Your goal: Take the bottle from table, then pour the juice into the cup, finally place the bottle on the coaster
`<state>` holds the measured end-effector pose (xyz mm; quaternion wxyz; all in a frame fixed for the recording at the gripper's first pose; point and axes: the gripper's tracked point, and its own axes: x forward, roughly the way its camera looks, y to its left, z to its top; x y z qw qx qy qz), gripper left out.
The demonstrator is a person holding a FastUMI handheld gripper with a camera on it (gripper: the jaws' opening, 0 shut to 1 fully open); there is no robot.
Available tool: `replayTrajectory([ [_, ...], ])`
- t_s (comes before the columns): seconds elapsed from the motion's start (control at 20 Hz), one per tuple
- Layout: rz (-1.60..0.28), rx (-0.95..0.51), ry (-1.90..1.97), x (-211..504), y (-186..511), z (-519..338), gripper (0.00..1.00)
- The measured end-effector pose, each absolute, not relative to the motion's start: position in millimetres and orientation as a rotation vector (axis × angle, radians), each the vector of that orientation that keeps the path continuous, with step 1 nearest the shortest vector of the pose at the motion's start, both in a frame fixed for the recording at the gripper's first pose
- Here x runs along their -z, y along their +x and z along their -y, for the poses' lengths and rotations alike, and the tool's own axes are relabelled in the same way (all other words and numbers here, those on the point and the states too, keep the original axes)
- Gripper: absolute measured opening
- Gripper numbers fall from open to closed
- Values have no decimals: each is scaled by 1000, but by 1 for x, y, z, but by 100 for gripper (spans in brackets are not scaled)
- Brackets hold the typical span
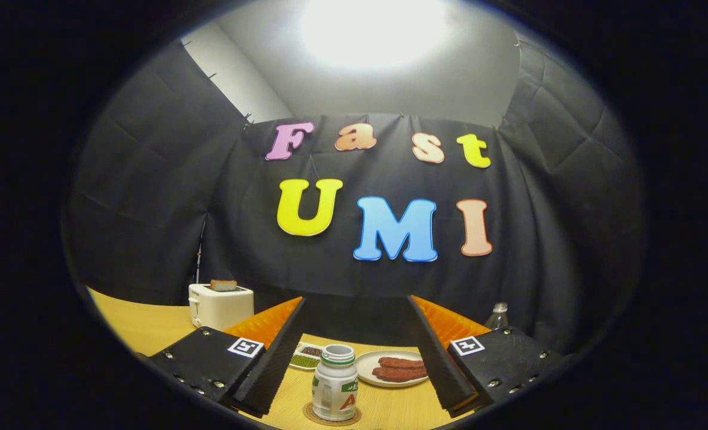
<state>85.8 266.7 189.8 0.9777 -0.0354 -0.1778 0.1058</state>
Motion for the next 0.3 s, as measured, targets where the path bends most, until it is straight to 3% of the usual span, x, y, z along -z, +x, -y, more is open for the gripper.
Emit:
replayTrajectory([
  [0.3,409,-180,-77,-209,53,-227,96],
])
